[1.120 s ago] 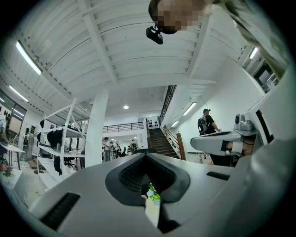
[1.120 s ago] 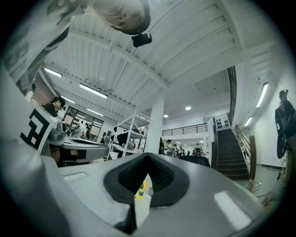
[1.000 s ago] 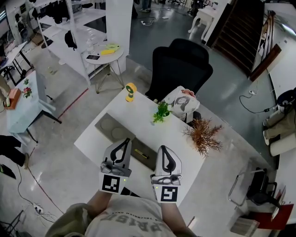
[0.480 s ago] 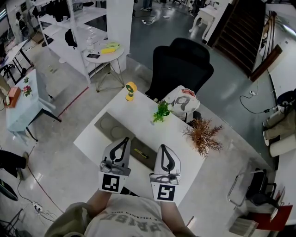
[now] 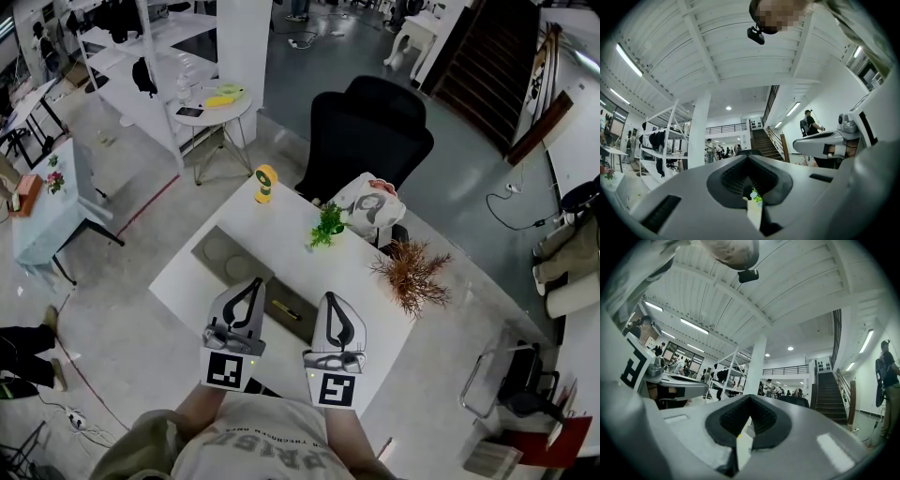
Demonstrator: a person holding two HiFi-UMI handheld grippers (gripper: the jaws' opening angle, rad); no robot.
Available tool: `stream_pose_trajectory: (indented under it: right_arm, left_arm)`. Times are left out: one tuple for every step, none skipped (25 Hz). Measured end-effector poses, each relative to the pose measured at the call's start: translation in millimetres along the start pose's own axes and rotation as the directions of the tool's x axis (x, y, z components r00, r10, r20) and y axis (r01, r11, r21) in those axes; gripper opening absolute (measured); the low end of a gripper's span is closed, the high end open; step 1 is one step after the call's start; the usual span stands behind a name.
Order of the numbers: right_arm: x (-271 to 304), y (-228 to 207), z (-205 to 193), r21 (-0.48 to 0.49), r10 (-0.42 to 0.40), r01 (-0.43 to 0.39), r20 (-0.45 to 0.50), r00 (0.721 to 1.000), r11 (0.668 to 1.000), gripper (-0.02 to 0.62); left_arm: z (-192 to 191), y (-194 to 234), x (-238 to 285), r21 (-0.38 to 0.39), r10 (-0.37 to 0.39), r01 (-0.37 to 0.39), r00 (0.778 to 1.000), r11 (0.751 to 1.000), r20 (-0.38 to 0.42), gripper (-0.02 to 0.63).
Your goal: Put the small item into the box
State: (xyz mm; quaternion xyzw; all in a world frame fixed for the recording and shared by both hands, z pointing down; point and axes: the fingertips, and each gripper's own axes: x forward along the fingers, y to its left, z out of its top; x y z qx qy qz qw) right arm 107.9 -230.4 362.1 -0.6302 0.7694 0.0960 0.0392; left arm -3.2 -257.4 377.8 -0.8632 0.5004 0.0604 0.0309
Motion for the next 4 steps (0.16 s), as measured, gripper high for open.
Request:
stream_pose_trajectory:
  right_arm:
    - [-0.2, 0.4, 1.0, -0.001, 0.0, 0.0, 0.0, 1.0, 1.0, -0.002]
    - [-0.3, 1.0, 2.1, -0.001, 0.0, 0.0, 0.001, 1.0, 1.0, -0.002]
    - [-0.4, 1.7, 3.2, -0.002, 0.001, -0.001, 0.002, 1.0, 1.0, -0.002]
    - [-0.5, 2.4, 4.3, -0.002, 0.001, -0.001, 0.003, 1.0, 1.0, -0.002]
  left_arm:
    - [0.8, 0.1, -0.4, 0.001, 0.0, 0.0, 1.0, 1.0, 0.001, 0.011]
    - [1.7, 0.3, -1.0, 0.002, -0.001, 0.001, 1.0, 1.0, 0.002, 0.011]
    - [2.4, 0.6, -1.5, 0.003, -0.001, 0.001, 1.0, 1.0, 0.002, 0.011]
    - [3.2, 0.9, -2.1, 0.004, -0.001, 0.001, 1.0, 1.0, 0.003, 0.011]
